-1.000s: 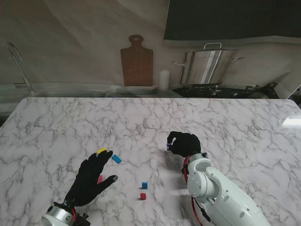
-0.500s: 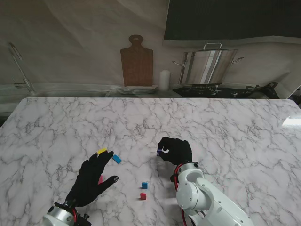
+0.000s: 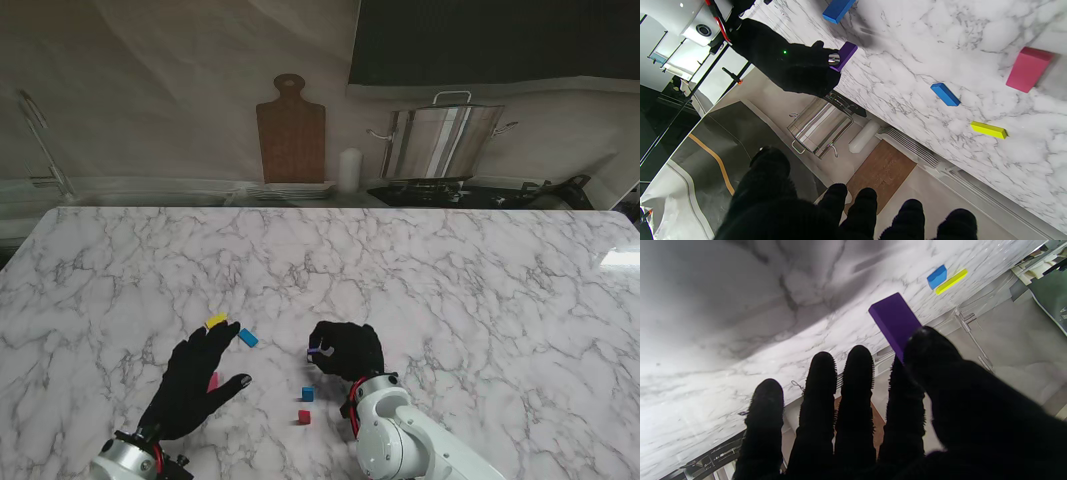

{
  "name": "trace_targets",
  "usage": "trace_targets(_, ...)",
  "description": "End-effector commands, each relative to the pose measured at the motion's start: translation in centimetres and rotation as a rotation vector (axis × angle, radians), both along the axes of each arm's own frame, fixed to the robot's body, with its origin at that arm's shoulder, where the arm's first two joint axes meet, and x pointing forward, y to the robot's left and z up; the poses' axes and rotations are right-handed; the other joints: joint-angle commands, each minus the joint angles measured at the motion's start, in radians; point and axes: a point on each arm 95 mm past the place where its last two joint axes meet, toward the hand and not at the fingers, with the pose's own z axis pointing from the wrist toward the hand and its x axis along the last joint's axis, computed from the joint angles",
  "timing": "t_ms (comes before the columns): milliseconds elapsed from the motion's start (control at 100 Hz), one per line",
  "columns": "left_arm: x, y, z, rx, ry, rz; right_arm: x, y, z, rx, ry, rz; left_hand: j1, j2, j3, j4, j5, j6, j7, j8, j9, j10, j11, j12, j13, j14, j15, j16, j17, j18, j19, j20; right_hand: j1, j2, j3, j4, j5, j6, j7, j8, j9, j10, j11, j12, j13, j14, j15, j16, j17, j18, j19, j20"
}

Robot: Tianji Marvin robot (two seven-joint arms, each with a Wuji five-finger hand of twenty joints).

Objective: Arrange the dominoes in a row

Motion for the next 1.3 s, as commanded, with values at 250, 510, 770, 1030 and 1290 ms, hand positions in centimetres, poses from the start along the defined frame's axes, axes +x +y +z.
trace_targets(250,-0.2,-0.1,-0.2,0.002,0.013,-0.010,-0.6,-0.1,-1.1,0.003,0.040,0.041,0.011,-0.013,0.001,0.011,-0.027,-0.003,0.005,0.011,-0.028,-0.013,-0.009,0.006,-0.013,-0.004,-0.008,-0.012,-0.011,-0.017,0.002,0.010,0.032,-0.021,-0.010,-0.019,0.097,-0.093,0.041,-0.015,-0.004,-0.019,0.003,-0.017,0.003,-0.008,0.001,-0.017,-0.015,-0.017,0.007,0.019)
trace_targets(510,-0.2,-0.1,-0.2,0.003,0.013,-0.011,-0.7,-0.2,-1.4,-0.009,0.052,0.056,0.012,-0.012,0.002,0.011,-0.028,-0.003,0.006,0.011,-0.027,-0.013,-0.009,0.006,-0.012,-0.006,-0.007,-0.012,-0.011,-0.018,0.002,0.010,0.034,-0.016,-0.019,-0.023,0.103,-0.107,0.029,-0.009,0.012,-0.027,-0.015,-0.019,0.016,-0.012,-0.012,-0.024,-0.015,-0.017,0.007,0.020)
trace_targets(770,-0.2,-0.1,-0.2,0.002,0.012,-0.010,-0.8,-0.4,-1.6,-0.010,0.055,0.068,0.011,-0.012,0.001,0.011,-0.028,-0.003,0.006,0.010,-0.027,-0.013,-0.009,0.006,-0.013,-0.005,-0.007,-0.011,-0.010,-0.018,0.002,0.010,0.033,-0.015,-0.026,-0.025,0.106,-0.120,0.020,-0.003,0.021,-0.032,-0.026,-0.016,0.023,-0.016,-0.021,-0.028,-0.015,-0.017,0.007,0.020)
trace_targets(1030,-0.2,-0.1,-0.2,0.002,0.013,-0.010,-0.9,-0.3,-1.6,-0.019,0.048,0.072,0.011,-0.013,0.001,0.011,-0.028,-0.002,0.007,0.010,-0.028,-0.013,-0.009,0.006,-0.013,-0.006,-0.007,-0.011,-0.011,-0.018,0.003,0.010,0.033,-0.015,-0.026,-0.024,0.106,-0.127,0.015,0.003,0.026,-0.033,-0.031,-0.010,0.031,-0.014,-0.028,-0.029,-0.010,-0.015,0.004,0.019)
trace_targets(1290,-0.2,-0.1,-0.2,0.002,0.011,-0.008,-1.0,-0.3,-1.8,-0.031,0.051,0.080,0.011,-0.014,0.002,0.011,-0.028,-0.002,0.007,0.010,-0.028,-0.014,-0.009,0.006,-0.013,-0.005,-0.007,-0.011,-0.011,-0.017,0.002,0.010,0.034,-0.013,-0.029,-0.026,0.105,-0.149,0.011,0.009,0.028,-0.035,-0.037,-0.007,0.034,-0.015,-0.030,-0.029,-0.007,-0.014,0.001,0.018)
